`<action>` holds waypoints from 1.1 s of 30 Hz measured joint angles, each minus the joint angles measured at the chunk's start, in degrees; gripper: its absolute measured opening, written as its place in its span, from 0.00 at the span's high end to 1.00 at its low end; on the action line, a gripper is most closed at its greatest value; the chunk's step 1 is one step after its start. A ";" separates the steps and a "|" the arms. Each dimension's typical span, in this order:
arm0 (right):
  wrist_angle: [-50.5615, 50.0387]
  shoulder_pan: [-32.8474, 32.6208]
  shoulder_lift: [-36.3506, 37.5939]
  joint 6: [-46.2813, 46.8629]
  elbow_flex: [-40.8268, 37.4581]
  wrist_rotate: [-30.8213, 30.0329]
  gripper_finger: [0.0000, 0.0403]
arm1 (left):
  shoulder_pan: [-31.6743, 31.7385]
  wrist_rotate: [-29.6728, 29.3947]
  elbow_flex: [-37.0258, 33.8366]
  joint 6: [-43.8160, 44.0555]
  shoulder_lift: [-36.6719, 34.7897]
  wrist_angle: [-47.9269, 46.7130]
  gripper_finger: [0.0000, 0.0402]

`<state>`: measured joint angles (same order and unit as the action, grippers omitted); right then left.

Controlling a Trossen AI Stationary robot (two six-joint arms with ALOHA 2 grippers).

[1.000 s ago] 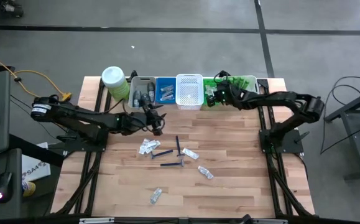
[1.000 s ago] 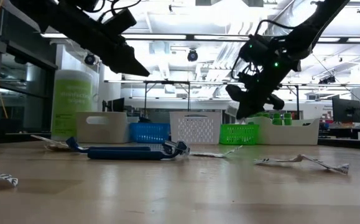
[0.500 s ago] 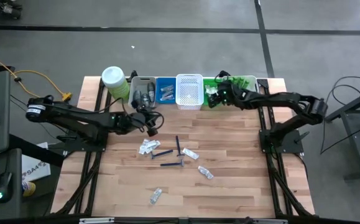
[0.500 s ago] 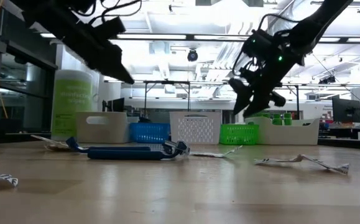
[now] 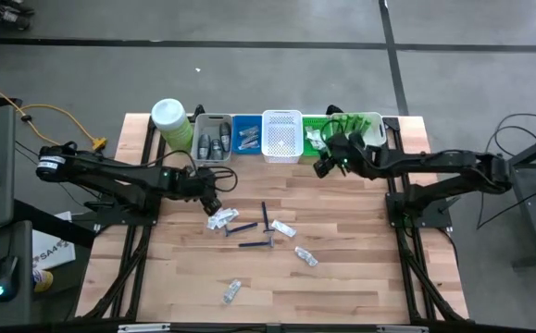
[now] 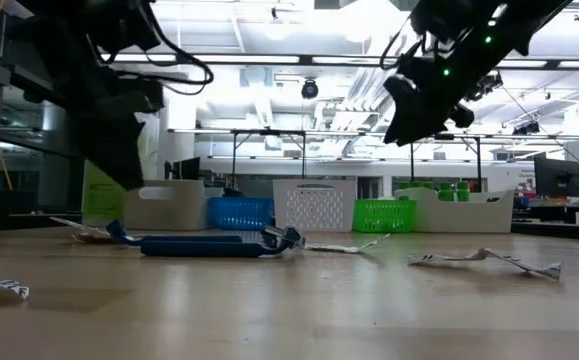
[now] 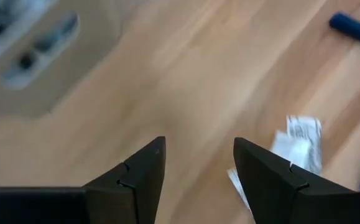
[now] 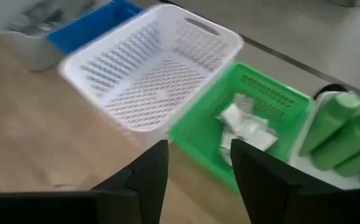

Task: Pick & Place Travel size toiletries
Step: Put the white bandage pack into the green bin

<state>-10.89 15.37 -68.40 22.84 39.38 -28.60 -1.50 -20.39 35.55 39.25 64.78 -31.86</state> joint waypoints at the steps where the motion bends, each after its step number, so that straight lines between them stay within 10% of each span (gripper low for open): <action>1: -0.03 -1.08 0.27 0.45 0.00 0.00 0.59 | 0.00 1.70 0.00 1.61 -0.28 -1.01 0.54; 18: -6.85 -9.80 0.79 2.49 0.00 -0.26 0.63 | 0.00 23.23 -2.60 15.21 -4.58 -7.87 0.54; 33: -8.80 -10.94 0.79 2.42 0.00 -1.53 0.63 | 0.00 35.00 -16.38 29.69 -9.14 15.89 0.45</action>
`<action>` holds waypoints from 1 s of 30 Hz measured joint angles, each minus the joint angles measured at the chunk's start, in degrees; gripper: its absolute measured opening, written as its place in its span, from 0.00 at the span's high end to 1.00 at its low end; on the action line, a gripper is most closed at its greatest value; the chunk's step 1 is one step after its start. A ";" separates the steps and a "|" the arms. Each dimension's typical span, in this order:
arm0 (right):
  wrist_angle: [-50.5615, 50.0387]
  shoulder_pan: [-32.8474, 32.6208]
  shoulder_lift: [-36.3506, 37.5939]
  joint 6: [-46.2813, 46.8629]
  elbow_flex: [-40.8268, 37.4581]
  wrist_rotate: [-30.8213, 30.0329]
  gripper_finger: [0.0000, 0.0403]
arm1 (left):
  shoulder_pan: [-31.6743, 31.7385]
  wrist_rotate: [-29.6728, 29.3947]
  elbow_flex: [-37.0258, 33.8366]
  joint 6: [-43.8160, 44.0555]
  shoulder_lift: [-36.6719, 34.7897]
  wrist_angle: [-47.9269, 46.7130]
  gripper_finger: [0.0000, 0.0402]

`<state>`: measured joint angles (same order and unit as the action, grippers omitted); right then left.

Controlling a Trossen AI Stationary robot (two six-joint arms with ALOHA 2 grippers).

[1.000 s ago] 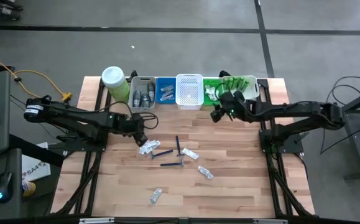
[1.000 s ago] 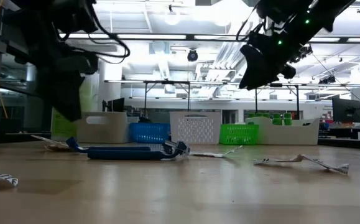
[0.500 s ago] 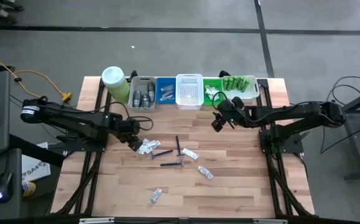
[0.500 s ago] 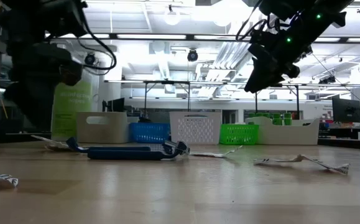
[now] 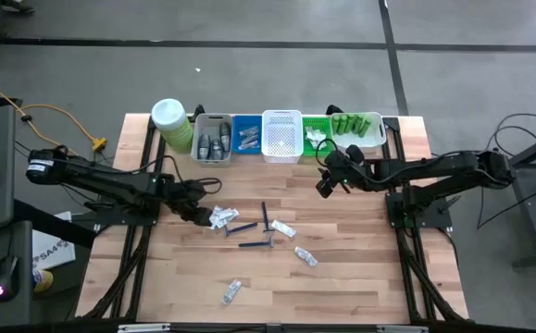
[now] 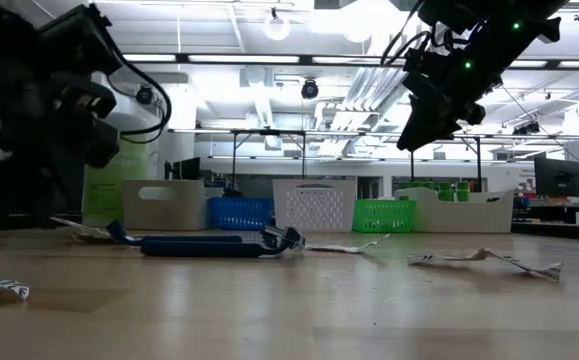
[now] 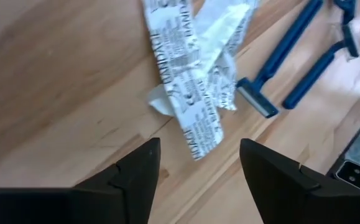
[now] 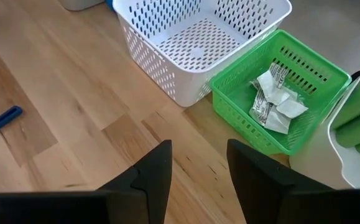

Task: Pick & Place Travel size toiletries
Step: Put the white bandage pack into the green bin

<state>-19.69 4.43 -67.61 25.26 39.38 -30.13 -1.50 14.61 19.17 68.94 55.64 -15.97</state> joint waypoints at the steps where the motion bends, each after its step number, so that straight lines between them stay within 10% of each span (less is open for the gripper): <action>1: 0.06 0.00 0.00 0.00 0.00 0.00 0.63 | 0.00 0.03 -0.19 0.45 0.02 -0.08 0.44; 30: 0.21 0.04 -0.02 -0.02 0.00 -1.51 0.63 | 0.00 1.63 -5.87 13.25 2.01 12.97 0.43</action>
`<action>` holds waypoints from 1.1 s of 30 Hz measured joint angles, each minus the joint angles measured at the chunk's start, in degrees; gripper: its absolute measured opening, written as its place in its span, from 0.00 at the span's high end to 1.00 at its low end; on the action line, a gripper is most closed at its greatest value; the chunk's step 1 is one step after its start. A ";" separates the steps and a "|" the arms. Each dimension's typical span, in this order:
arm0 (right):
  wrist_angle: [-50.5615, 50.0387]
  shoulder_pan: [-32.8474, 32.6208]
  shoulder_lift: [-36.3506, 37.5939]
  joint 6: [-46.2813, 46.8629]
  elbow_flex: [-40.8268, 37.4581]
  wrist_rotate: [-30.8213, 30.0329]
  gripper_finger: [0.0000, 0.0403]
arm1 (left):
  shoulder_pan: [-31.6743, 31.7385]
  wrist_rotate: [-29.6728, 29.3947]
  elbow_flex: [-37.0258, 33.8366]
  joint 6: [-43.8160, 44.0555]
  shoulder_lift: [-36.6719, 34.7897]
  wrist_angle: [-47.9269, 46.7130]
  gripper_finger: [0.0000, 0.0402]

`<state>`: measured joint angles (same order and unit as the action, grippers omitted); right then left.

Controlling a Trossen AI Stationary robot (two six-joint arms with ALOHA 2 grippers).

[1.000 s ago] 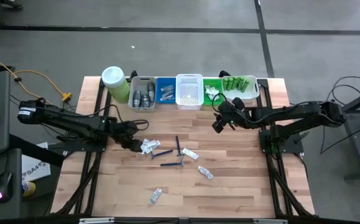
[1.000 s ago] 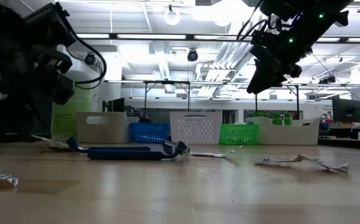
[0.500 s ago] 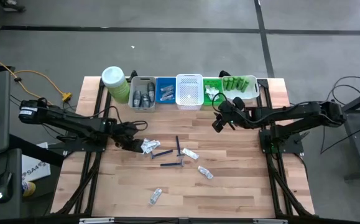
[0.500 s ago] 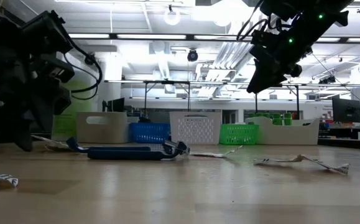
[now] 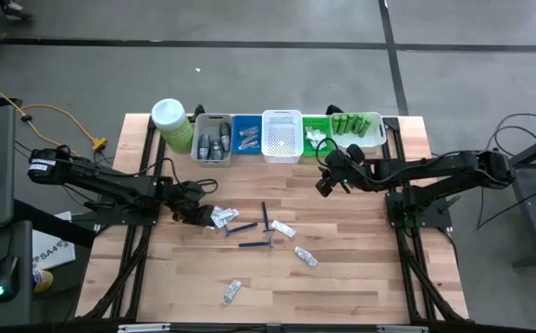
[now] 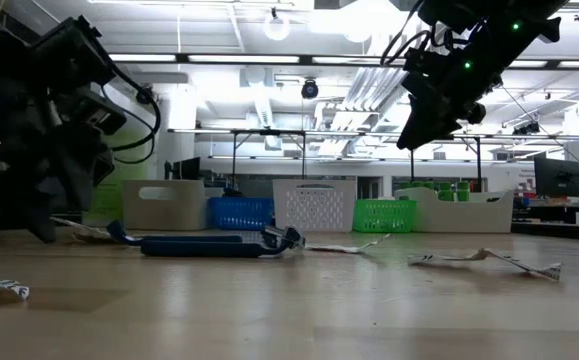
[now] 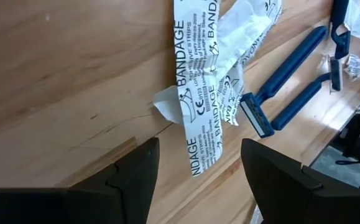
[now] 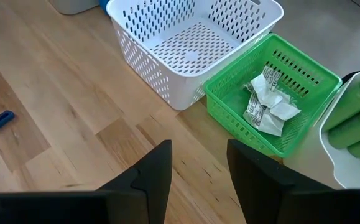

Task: Pick & Place Travel size toiletries
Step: Put the white bandage pack into the green bin

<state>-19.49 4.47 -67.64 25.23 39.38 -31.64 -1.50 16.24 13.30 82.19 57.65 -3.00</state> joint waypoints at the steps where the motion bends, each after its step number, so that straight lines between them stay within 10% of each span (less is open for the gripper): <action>1: 0.00 0.00 0.00 0.00 0.00 0.00 0.63 | 0.00 0.12 0.00 0.57 0.00 0.10 0.43; 33: -0.04 0.00 0.00 -0.04 0.00 -1.33 0.63 | -0.01 -0.54 0.09 3.67 0.00 4.60 0.56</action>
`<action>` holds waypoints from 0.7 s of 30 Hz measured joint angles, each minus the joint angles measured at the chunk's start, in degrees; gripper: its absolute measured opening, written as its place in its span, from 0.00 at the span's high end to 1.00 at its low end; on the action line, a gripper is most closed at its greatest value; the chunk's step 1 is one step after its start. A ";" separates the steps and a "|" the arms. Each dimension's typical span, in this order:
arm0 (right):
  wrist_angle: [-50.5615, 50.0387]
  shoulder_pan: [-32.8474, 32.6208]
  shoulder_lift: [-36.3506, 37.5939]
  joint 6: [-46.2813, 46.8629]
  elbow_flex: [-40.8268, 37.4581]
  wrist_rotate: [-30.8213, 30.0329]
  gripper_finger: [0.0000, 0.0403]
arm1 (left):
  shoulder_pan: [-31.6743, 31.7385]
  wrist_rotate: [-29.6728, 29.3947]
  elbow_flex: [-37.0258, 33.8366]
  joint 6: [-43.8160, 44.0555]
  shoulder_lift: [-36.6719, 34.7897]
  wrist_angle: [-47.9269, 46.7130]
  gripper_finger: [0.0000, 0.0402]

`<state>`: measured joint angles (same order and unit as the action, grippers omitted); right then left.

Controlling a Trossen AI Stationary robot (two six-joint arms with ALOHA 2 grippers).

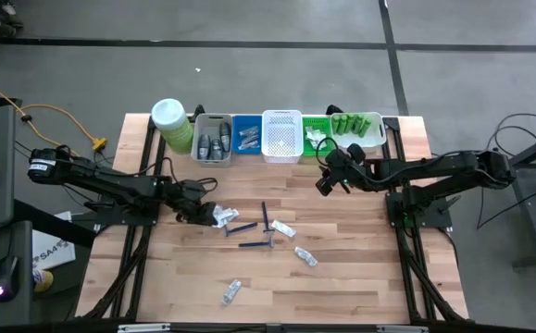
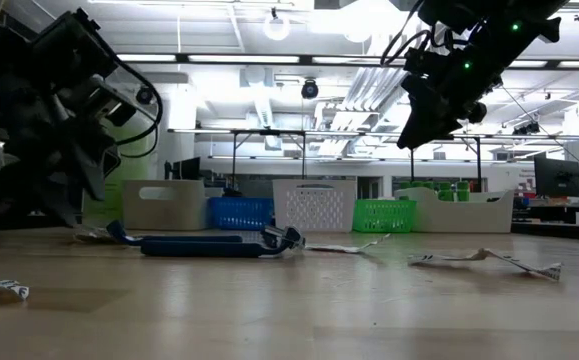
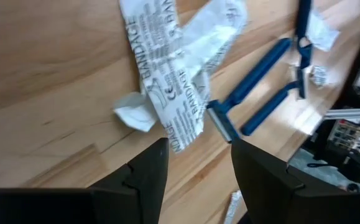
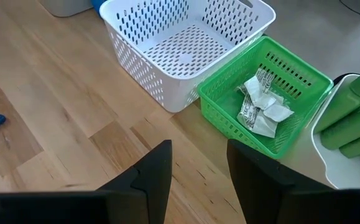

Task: Pick & Place Travel size toiletries
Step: Put the white bandage pack into the green bin

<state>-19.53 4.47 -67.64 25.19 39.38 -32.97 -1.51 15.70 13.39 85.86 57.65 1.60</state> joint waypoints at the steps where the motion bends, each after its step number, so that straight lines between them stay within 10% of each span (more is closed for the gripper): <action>1: 0.00 0.00 0.00 0.00 0.00 -0.02 0.63 | 0.01 0.02 0.00 0.05 0.00 -0.36 0.56; 21: -0.51 0.01 -0.02 -0.35 0.00 0.00 0.63 | 0.01 1.65 7.96 -16.99 3.26 -9.05 0.56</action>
<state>-20.04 4.48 -67.66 24.84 39.38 -32.97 -1.50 17.35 21.35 68.87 60.90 -7.46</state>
